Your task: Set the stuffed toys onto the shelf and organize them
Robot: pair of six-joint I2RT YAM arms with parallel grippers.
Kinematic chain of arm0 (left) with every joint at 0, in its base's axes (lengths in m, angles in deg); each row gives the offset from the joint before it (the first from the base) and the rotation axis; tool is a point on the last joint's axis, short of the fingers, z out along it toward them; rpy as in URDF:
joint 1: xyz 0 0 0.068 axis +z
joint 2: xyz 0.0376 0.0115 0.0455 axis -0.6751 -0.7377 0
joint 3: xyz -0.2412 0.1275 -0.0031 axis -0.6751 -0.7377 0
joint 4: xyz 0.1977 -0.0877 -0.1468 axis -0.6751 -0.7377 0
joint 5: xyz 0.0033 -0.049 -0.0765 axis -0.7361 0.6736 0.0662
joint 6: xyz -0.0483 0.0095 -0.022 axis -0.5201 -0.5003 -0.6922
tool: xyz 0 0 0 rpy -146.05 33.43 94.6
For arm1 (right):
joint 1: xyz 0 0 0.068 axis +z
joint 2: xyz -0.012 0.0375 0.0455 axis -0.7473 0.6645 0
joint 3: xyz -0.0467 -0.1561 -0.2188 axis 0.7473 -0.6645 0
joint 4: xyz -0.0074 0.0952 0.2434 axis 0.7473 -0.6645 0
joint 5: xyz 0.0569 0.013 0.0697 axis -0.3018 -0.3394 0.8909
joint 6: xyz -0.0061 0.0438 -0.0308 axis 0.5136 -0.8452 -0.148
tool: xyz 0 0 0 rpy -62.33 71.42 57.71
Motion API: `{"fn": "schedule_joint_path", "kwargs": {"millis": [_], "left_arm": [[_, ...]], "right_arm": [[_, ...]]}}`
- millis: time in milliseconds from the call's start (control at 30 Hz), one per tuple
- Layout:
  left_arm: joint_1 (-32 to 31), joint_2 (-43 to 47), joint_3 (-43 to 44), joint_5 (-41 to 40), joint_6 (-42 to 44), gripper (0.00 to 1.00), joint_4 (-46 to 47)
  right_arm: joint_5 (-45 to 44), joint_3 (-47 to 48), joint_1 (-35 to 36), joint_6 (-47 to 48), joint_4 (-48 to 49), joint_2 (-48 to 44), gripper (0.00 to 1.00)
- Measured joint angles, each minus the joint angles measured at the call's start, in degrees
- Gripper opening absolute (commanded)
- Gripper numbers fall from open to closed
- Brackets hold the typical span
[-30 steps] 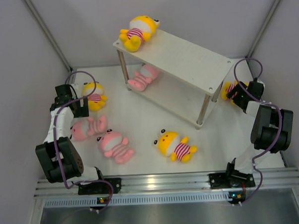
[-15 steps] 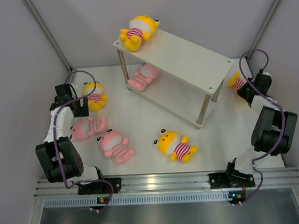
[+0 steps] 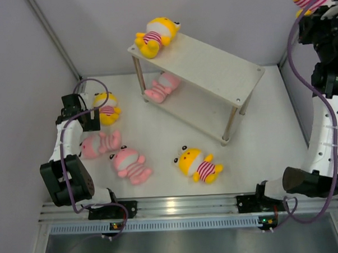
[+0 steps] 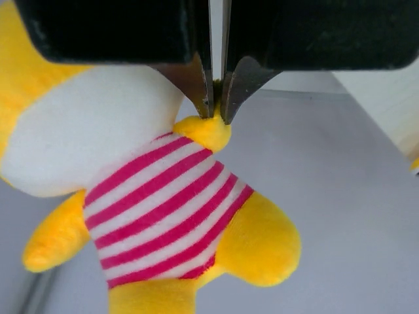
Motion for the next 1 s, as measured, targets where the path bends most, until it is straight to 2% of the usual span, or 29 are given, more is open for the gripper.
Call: {"fn": "schedule_joint_path", "kwargs": {"millis": [67,167,333,467,600,833,1000], "left_arm": [[0.0,0.0,0.0,0.2,0.0,0.99,0.0],[0.0,0.0,0.0,0.2,0.2,0.99,0.0],[0.0,0.0,0.0,0.1,0.8,0.99,0.0],[0.0,0.0,0.0,0.1,0.8,0.99,0.0],[0.0,0.0,0.0,0.2,0.8,0.99,0.0],[0.0,0.0,0.0,0.2,0.8,0.99,-0.1],[0.0,0.0,0.0,0.2,0.8,0.99,-0.1]], "right_arm": [[1.7,7.2,5.5,5.4,-5.8,1.2,0.00],[4.6,13.1,16.0,12.4,-13.1,3.6,0.00],[7.2,14.1,28.4,22.3,-26.7,8.5,0.00],[5.3,14.0,34.4,28.3,-35.5,12.2,0.00],[4.5,14.1,37.0,31.9,-40.3,13.4,0.00],[5.8,15.3,37.4,36.4,-43.8,13.5,0.00],[6.6,21.4,37.4,37.8,-44.7,17.3,0.00]]}}
